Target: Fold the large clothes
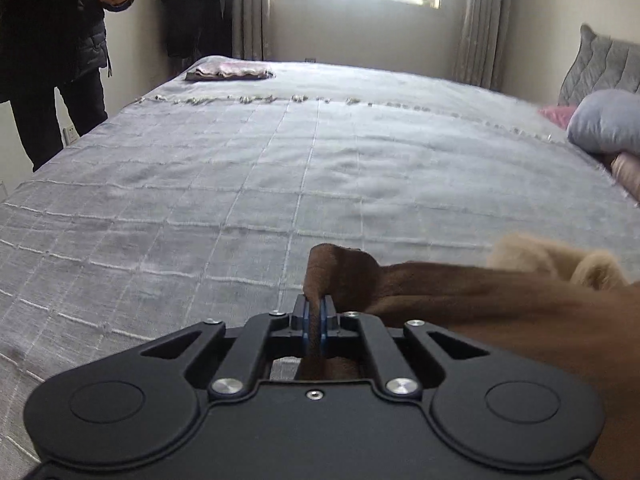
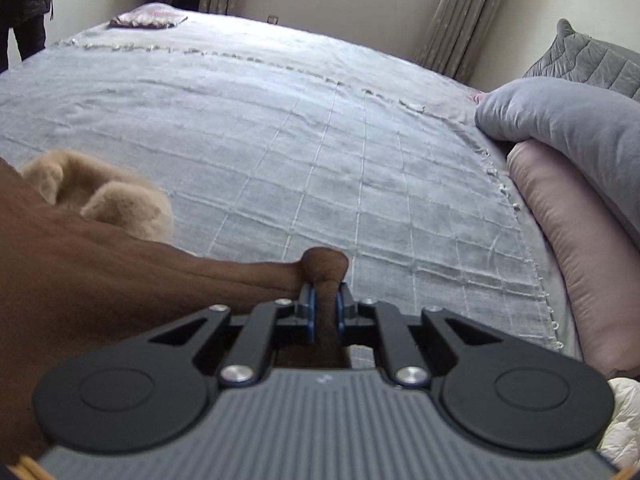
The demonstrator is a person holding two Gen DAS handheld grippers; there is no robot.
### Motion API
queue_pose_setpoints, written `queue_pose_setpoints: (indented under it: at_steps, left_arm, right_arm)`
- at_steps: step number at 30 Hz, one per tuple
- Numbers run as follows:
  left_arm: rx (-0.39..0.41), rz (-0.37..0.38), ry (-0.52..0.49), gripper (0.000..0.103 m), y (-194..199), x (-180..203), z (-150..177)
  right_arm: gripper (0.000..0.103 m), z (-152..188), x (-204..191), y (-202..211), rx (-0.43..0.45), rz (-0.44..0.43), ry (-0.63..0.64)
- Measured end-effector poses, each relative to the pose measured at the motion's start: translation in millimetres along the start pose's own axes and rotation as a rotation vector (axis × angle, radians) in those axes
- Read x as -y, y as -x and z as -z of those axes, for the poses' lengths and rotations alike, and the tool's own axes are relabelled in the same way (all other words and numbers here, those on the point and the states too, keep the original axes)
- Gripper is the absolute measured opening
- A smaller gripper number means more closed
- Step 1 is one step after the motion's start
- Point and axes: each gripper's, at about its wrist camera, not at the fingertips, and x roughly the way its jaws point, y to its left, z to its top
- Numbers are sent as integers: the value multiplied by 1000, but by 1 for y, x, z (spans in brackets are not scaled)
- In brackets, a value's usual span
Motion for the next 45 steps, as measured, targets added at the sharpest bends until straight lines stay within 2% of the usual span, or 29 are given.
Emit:
queue_pose_setpoints:
  at_steps: [2, 4, 6, 9, 11, 13, 15, 17, 19, 20, 21, 22, 26, 27, 29, 31, 34, 41, 45]
  left_arm:
    - [-53, -53, -87, 6, -26, 11, 23]
    - [-1, -126, -215, 6, -30, 29, 40]
    - [-8, -165, -285, 10, -30, 38, 36]
    - [-46, -181, -274, 11, -24, 31, 22]
    - [-85, -188, -249, 11, -15, 22, 13]
    - [-100, -145, -206, 11, 2, 15, 7]
    - [-118, -92, -189, 13, 18, 16, 3]
    - [-127, -32, -212, 22, 37, 29, 0]
    - [-121, 46, -264, 39, 58, 52, -3]
    - [-115, 83, -286, 45, 67, 63, -4]
    - [-108, 127, -301, 55, 76, 76, -4]
    - [-107, 176, -311, 59, 84, 90, -5]
    - [-164, 347, -328, 59, 90, 139, 6]
    - [-182, 360, -333, 59, 86, 149, 11]
    - [-209, 331, -355, 60, 73, 158, 24]
    - [-220, 291, -376, 61, 59, 152, 36]
    - [-207, 257, -363, 62, 54, 118, 47]
    - [-201, 171, -324, 62, 79, 42, 66]
    - [-244, 157, -265, 63, 106, 27, 68]
  right_arm:
    - [8, 12, -10, -25, -55, 4, 13]
    - [9, 27, -17, -48, -110, 4, 2]
    - [10, 36, -21, -58, -110, 22, -15]
    - [14, 33, -20, -51, -106, 34, -26]
    - [27, 30, -14, -39, -104, 51, -30]
    - [47, 28, -5, -23, -101, 62, -29]
    - [50, 27, 1, -6, -107, 45, -33]
    - [54, 25, 1, 13, -115, 9, -21]
    - [65, 21, -8, 34, -105, -37, 9]
    - [66, 19, -15, 45, -96, -65, 32]
    - [67, 17, -24, 54, -89, -97, 57]
    - [69, 14, -35, 63, -83, -133, 80]
    - [75, 8, -90, 80, -83, -273, 170]
    - [75, 9, -103, 79, -90, -290, 191]
    - [75, 13, -124, 72, -110, -285, 230]
    - [75, 20, -130, 60, -131, -265, 242]
    - [75, 33, -114, 45, -163, -220, 240]
    - [75, 74, -34, 44, -213, -96, 128]
    - [75, 80, -23, 64, -219, -67, 103]
